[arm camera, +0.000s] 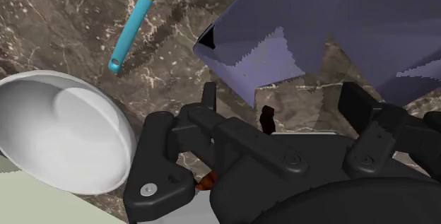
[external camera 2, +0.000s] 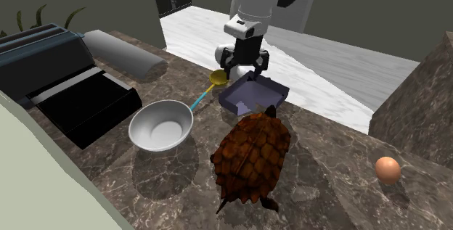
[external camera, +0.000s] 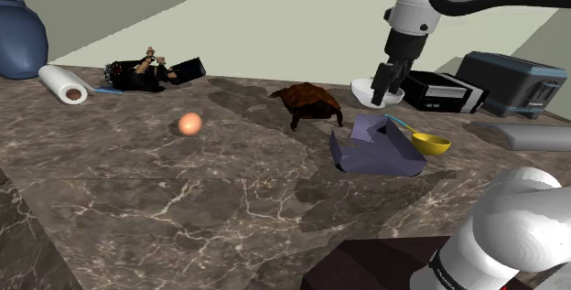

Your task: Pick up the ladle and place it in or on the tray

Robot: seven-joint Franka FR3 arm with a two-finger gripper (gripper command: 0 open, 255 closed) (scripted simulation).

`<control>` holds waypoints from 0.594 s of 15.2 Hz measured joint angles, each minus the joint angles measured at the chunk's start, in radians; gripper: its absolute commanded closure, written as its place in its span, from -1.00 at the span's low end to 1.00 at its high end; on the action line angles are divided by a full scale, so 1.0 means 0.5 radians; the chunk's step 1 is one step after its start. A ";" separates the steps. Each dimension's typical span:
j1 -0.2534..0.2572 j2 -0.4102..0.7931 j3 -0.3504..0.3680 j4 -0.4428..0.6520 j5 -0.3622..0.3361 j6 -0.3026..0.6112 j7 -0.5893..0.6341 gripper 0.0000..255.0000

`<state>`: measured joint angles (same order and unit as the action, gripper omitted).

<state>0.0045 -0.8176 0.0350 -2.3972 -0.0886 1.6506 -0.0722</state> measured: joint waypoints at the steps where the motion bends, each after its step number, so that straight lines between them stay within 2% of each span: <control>1: 0.000 0.000 0.000 0.000 0.000 0.000 0.000 -1.00; 4: -0.091 0.001 -0.102 -0.045 0.031 0.013 0.074 -1.00; 9: -0.315 -0.007 -0.347 -0.152 0.091 0.024 0.234 -1.00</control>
<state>-0.1533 -0.8213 -0.1386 -2.4734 -0.0431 1.6624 0.0447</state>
